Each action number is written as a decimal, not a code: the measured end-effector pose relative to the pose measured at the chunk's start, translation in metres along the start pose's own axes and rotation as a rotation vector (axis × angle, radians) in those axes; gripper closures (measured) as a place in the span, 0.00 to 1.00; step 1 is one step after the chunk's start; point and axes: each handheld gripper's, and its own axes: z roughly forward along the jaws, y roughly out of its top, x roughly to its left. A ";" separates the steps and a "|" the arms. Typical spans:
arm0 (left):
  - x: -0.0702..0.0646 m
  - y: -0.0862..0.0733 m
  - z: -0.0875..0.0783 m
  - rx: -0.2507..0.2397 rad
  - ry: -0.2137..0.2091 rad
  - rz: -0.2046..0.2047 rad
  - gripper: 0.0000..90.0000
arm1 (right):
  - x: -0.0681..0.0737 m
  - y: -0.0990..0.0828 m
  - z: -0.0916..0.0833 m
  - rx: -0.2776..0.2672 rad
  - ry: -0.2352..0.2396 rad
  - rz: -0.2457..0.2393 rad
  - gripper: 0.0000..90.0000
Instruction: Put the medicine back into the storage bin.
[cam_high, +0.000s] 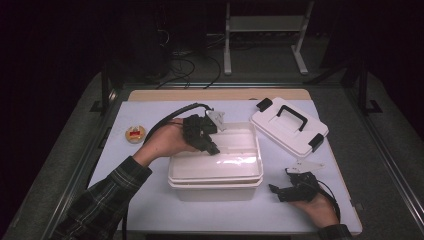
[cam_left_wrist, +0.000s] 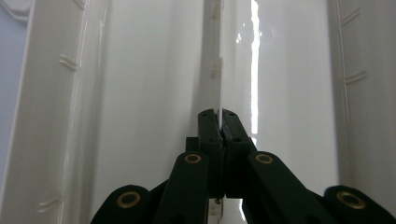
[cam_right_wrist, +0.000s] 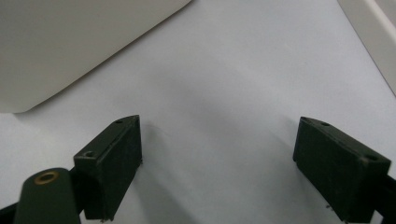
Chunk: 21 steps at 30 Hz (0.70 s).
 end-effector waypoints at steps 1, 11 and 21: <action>0.000 0.000 -0.004 -0.004 0.003 0.003 0.99 | 0.000 0.000 0.000 0.001 0.000 0.002 0.16; -0.003 -0.015 -0.035 0.001 0.048 -0.053 0.99 | 0.000 0.000 0.000 0.001 -0.001 -0.001 0.16; -0.002 -0.049 -0.067 0.002 0.106 -0.154 0.98 | 0.000 0.000 0.000 -0.001 -0.001 -0.002 0.16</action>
